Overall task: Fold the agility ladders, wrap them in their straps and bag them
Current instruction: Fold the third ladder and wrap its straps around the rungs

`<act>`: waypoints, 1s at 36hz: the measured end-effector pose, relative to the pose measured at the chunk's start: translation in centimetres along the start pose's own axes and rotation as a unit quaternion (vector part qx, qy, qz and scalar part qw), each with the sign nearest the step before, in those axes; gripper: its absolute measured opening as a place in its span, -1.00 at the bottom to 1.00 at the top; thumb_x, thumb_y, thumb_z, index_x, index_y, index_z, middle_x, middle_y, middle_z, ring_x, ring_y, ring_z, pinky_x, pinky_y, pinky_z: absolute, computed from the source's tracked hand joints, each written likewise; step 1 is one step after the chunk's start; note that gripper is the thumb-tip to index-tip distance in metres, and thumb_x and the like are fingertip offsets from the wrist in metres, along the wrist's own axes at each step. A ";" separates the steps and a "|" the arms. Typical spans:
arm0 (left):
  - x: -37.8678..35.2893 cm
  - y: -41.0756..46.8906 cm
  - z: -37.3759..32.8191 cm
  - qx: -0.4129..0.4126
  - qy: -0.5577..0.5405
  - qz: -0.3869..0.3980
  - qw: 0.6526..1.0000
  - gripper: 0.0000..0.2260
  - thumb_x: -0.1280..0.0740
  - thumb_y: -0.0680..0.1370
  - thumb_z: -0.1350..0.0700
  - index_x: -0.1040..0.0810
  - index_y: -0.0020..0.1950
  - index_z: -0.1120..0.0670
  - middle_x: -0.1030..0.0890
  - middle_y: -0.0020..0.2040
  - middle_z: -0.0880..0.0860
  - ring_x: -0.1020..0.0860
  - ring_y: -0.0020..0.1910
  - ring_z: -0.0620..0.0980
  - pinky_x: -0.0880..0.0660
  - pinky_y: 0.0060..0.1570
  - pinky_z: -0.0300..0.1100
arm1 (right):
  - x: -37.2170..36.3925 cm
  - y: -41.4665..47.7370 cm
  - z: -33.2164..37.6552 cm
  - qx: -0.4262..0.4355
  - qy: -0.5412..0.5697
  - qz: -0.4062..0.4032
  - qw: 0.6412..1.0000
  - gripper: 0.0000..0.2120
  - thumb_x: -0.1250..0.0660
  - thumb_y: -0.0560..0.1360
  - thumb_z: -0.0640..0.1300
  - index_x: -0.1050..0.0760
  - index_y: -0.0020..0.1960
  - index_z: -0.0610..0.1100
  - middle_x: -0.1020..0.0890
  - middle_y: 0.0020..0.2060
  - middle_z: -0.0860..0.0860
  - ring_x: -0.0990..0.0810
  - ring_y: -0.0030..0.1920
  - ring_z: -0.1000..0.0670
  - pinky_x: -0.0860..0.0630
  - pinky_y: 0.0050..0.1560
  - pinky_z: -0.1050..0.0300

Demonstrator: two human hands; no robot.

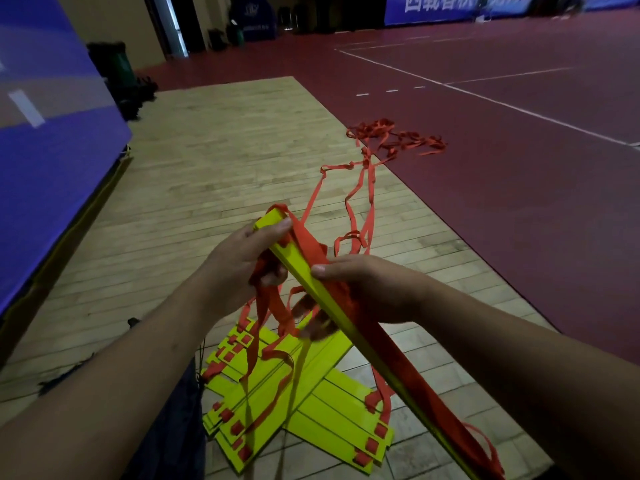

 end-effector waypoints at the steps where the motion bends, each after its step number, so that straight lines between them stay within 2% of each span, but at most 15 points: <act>1: 0.0 0.0 0.0 0.001 0.005 0.000 1.000 -0.75 -0.38 0.50 0.00 -0.41 -0.22 0.12 -0.49 -0.42 0.07 -0.41 -0.52 -0.07 -0.27 -0.56 -0.32 | -0.6 0.0 -0.1 -0.014 0.008 0.036 0.999 -0.72 -0.21 0.63 -0.07 -0.45 0.24 -0.22 -0.64 -0.01 -0.34 -0.71 -0.18 -0.24 -0.66 -0.09 -0.08; 3: -0.1 -0.1 -0.1 0.004 0.014 0.004 1.000 -0.76 -0.34 0.48 -0.01 -0.41 -0.21 0.12 -0.49 -0.44 0.06 -0.40 -0.54 -0.08 -0.28 -0.56 -0.32 | -1.2 0.1 -0.1 -0.012 -0.017 0.063 0.998 -0.81 -0.13 0.67 -0.08 -0.38 0.12 -0.21 -0.64 -0.17 -0.25 -0.64 -0.33 -0.12 -0.59 -0.21 0.03; 5: 0.2 -0.1 -0.3 0.010 0.037 0.006 0.999 -0.74 -0.33 0.49 -0.05 -0.43 -0.21 0.13 -0.49 -0.43 0.07 -0.39 -0.53 -0.07 -0.30 -0.55 -0.32 | -1.1 0.2 0.3 -0.004 -0.050 0.043 0.998 -0.82 -0.14 0.69 -0.09 -0.37 0.03 -0.20 -0.56 -0.27 -0.16 -0.54 -0.38 -0.06 -0.48 -0.25 0.06; 7: 0.7 -0.1 -0.5 0.028 0.081 0.008 0.996 -0.66 -0.33 0.48 -0.13 -0.48 -0.15 0.16 -0.50 -0.38 0.12 -0.42 -0.51 -0.03 -0.35 -0.53 -0.31 | -0.7 0.1 0.8 0.003 -0.090 -0.016 0.996 -0.80 -0.18 0.69 -0.09 -0.44 0.00 -0.21 -0.50 -0.27 -0.16 -0.48 -0.37 -0.07 -0.43 -0.26 0.07; 10: 1.2 -0.1 0.1 0.076 0.160 0.003 0.984 -0.48 -0.27 0.48 -0.26 -0.48 0.07 0.20 -0.56 -0.36 0.16 -0.52 -0.47 0.03 -0.44 -0.49 -0.24 | 0.3 -0.1 1.2 0.011 -0.189 -0.119 0.975 -0.76 -0.21 0.68 -0.07 -0.51 0.01 -0.24 -0.52 -0.26 -0.16 -0.48 -0.35 -0.06 -0.43 -0.29 0.06; 13: 0.8 -0.5 1.4 0.125 0.192 -0.001 0.973 -0.43 -0.25 0.49 -0.29 -0.46 0.14 0.22 -0.54 -0.39 0.17 -0.55 -0.46 0.08 -0.48 -0.39 -0.15 | 0.7 0.3 1.3 -0.003 -0.311 -0.192 0.931 -0.77 -0.18 0.70 -0.08 -0.51 0.02 -0.22 -0.50 -0.31 -0.07 -0.47 -0.36 0.01 -0.42 -0.34 0.14; 16: -0.8 -0.6 1.9 0.129 0.125 0.008 0.984 -0.52 -0.37 0.44 -0.19 -0.46 0.09 0.19 -0.49 -0.39 0.14 -0.53 -0.46 0.08 -0.42 -0.36 -0.14 | 0.6 1.1 1.3 -0.004 -0.431 -0.247 0.868 -0.81 -0.14 0.70 -0.13 -0.43 -0.04 -0.15 -0.45 -0.32 -0.03 -0.41 -0.39 0.04 -0.36 -0.39 0.16; 19: -1.4 -0.1 2.2 0.103 0.061 -0.039 0.992 -0.55 -0.45 0.42 -0.17 -0.47 -0.02 0.20 -0.47 -0.42 0.11 -0.47 -0.51 0.04 -0.39 -0.45 -0.22 | -0.7 1.9 0.5 0.008 -0.545 -0.259 0.798 -0.87 -0.13 0.70 -0.15 -0.36 0.20 -0.17 -0.53 -0.13 -0.09 -0.52 -0.18 -0.04 -0.45 -0.23 0.04; 22: -0.7 0.1 2.3 0.089 0.052 -0.117 0.988 -0.69 -0.39 0.56 -0.04 -0.48 -0.18 0.19 -0.44 -0.47 0.11 -0.41 -0.55 0.03 -0.31 -0.52 -0.27 | -2.1 2.5 -0.2 0.018 -0.602 -0.242 0.761 -0.78 -0.15 0.67 -0.22 -0.27 0.29 -0.22 -0.53 0.00 -0.19 -0.54 -0.10 -0.14 -0.47 -0.18 -0.02; 24: -0.2 0.1 2.1 0.082 0.041 -0.141 0.986 -0.74 -0.32 0.61 0.05 -0.48 -0.18 0.20 -0.41 -0.49 0.11 -0.38 -0.56 0.03 -0.28 -0.55 -0.28 | -2.5 2.4 0.4 0.031 -0.588 -0.226 0.776 -0.83 -0.15 0.68 -0.17 -0.28 0.23 -0.20 -0.48 -0.12 -0.12 -0.47 -0.20 -0.07 -0.35 -0.30 0.12; 26: 0.1 0.3 1.5 0.069 0.035 -0.136 0.988 -0.77 -0.28 0.62 0.07 -0.50 -0.14 0.19 -0.39 -0.52 0.09 -0.37 -0.58 0.02 -0.28 -0.57 -0.28 | -2.2 2.1 1.3 0.042 -0.539 -0.209 0.815 -0.79 -0.22 0.67 -0.04 -0.30 0.18 -0.14 -0.46 -0.21 -0.02 -0.48 -0.24 0.00 -0.33 -0.33 0.17; 28: 0.4 0.3 0.8 0.050 0.037 -0.115 0.991 -0.77 -0.26 0.63 0.07 -0.54 -0.11 0.19 -0.39 -0.53 0.09 -0.38 -0.58 -0.01 -0.31 -0.59 -0.28 | -1.5 1.4 2.1 0.054 -0.456 -0.198 0.866 -0.62 -0.32 0.60 0.13 -0.42 0.21 -0.14 -0.58 -0.13 -0.02 -0.58 -0.13 0.01 -0.51 -0.15 0.09; 30: 0.3 0.0 -0.2 0.021 0.039 -0.080 0.996 -0.76 -0.24 0.64 0.08 -0.55 -0.09 0.21 -0.38 -0.53 0.09 -0.37 -0.58 -0.02 -0.33 -0.59 -0.27 | -0.7 0.8 2.6 0.072 -0.367 -0.189 0.908 -0.54 -0.39 0.51 0.20 -0.55 0.18 -0.16 -0.63 -0.09 0.00 -0.60 -0.09 0.00 -0.54 -0.04 -0.05; 33: -0.3 -0.5 -1.3 -0.009 0.048 -0.036 0.998 -0.75 -0.23 0.62 0.11 -0.47 -0.12 0.29 -0.38 -0.55 0.09 -0.37 -0.60 0.01 -0.35 -0.56 -0.23 | -0.1 0.6 2.3 0.067 -0.264 -0.136 0.952 -0.71 -0.46 0.51 0.07 -0.65 0.05 -0.15 -0.59 -0.25 0.01 -0.55 -0.20 -0.01 -0.43 -0.11 -0.04; 36: -0.3 -0.6 -1.6 -0.008 0.048 -0.029 0.998 -0.66 -0.32 0.55 0.03 -0.51 0.05 0.34 -0.38 -0.55 0.09 -0.38 -0.60 0.03 -0.37 -0.56 -0.22 | -0.6 0.9 1.5 0.030 -0.109 -0.055 0.992 -0.78 -0.45 0.51 -0.05 -0.63 0.12 -0.10 -0.66 -0.13 -0.20 -0.66 -0.10 -0.26 -0.59 0.11 -0.25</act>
Point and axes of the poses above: each hand's wrist, its own y-axis towards the middle knuckle, its own x-axis out of the back of the hand, z = x × y, the point moved 5 cm from there along y, towards the middle knuckle
